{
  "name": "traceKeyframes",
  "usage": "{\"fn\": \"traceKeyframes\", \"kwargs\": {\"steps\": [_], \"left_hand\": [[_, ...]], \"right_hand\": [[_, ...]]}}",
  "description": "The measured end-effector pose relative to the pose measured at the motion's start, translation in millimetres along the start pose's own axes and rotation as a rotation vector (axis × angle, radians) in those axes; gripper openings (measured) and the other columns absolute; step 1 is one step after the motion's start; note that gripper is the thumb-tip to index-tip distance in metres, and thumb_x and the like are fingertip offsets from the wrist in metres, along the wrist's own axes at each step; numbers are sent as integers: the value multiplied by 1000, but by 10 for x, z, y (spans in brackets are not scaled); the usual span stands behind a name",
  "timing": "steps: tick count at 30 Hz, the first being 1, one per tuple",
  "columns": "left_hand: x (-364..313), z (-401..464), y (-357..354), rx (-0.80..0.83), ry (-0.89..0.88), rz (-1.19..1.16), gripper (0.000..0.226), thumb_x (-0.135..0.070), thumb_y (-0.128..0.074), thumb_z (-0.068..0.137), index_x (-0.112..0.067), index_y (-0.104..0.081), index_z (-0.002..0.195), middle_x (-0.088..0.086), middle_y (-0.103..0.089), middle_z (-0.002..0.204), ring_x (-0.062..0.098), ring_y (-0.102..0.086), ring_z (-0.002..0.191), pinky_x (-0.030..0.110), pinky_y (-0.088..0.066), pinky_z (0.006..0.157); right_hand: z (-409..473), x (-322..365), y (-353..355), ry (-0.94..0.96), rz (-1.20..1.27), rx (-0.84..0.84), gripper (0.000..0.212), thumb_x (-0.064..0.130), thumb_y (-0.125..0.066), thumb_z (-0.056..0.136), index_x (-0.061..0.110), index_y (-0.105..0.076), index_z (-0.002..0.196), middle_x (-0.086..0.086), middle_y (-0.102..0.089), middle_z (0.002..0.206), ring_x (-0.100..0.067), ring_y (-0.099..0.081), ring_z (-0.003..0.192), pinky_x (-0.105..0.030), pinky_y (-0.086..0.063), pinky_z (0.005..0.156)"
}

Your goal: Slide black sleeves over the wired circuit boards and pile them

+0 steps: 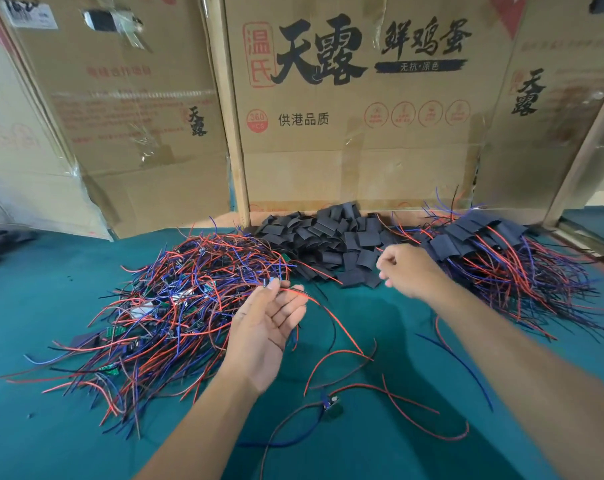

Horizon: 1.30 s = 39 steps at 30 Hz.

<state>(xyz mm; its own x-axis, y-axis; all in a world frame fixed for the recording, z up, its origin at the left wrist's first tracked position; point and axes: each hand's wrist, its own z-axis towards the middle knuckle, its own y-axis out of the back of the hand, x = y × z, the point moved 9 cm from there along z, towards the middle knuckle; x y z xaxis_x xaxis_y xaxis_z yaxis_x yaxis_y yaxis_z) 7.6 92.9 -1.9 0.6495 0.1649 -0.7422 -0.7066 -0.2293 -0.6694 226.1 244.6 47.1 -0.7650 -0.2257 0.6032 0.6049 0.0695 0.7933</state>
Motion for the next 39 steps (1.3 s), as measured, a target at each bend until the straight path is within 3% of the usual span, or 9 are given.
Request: {"fn": "traceKeyframes", "kwargs": {"steps": [9, 13, 19, 22, 25, 28, 31, 35, 39], "left_hand": [[37, 3, -7, 2, 33, -34, 31, -32, -71, 74, -9, -63, 93, 8, -67, 74, 18, -71, 67, 24, -57, 58], [18, 8, -15, 10, 27, -33, 29, -33, -70, 75, -10, -64, 92, 7, -67, 73, 18, -71, 68, 23, -57, 59], [23, 4, -39, 13, 34, -51, 26, -33, -70, 75, -11, -65, 89, 8, -68, 76, 18, -71, 69, 23, -57, 60], [11, -25, -56, -5, 63, -97, 25, -34, -68, 75, -14, -65, 90, 6, -70, 77, 14, -73, 70, 21, -57, 59], [97, -96, -203, 60, 151, -183, 24, -34, -70, 74, -15, -66, 89, 6, -72, 80, 11, -72, 67, 21, -58, 58], [225, -203, -374, 159, 226, -197, 29, -35, -78, 68, -18, -64, 87, 5, -62, 85, 10, -63, 69, 21, -59, 57], [231, -242, -430, 185, 225, -156, 27, -37, -77, 67, -17, -68, 83, 4, -53, 85, 9, -54, 70, 20, -58, 59], [48, -162, -259, 34, 117, -181, 18, -32, -69, 74, -18, -68, 85, 6, -72, 79, 10, -72, 66, 20, -58, 56], [-133, -100, -97, -49, 24, -235, 10, -28, -63, 89, -19, -64, 94, 7, -73, 76, 14, -74, 71, 21, -58, 60]], "right_hand": [[757, -111, -236, -241, -370, -45, 54, 67, -54, 85, 15, -60, 99, -9, -71, 103, -27, -69, 94, -31, -48, 72], [779, -200, -293, -320, -343, -70, 55, 61, -63, 82, 15, -63, 112, -9, -66, 118, -31, -64, 98, -32, -42, 66], [601, -61, -132, -173, -294, -102, 31, 36, -59, 90, 13, -46, 74, -8, -58, 83, -29, -63, 78, -31, -40, 53], [191, 83, -57, -84, 138, -91, 14, 19, -53, 90, 10, -46, 82, -12, -69, 76, -24, -70, 63, -36, -54, 51], [-464, 166, -445, -171, 724, 195, 6, 9, -45, 96, 13, -49, 95, -5, -70, 66, -13, -53, 44, -21, -30, 37], [-1077, 336, -823, -222, 977, 482, 23, 17, -39, 102, 10, -60, 99, -7, -60, 67, -13, -41, 47, -22, -18, 44], [-1283, 438, -878, -193, 1018, 541, 41, 24, -39, 104, 8, -71, 85, -11, -58, 72, -16, -40, 54, -26, -20, 49], [-1206, 393, -700, -73, 1064, 484, 35, 18, -39, 105, -2, -66, 113, -12, -56, 82, -15, -44, 59, -26, -30, 50], [-1131, 291, -476, 190, 573, 339, 22, 19, -56, 99, 26, -65, 118, 10, -67, 97, -8, -62, 84, -23, -48, 79]]}}
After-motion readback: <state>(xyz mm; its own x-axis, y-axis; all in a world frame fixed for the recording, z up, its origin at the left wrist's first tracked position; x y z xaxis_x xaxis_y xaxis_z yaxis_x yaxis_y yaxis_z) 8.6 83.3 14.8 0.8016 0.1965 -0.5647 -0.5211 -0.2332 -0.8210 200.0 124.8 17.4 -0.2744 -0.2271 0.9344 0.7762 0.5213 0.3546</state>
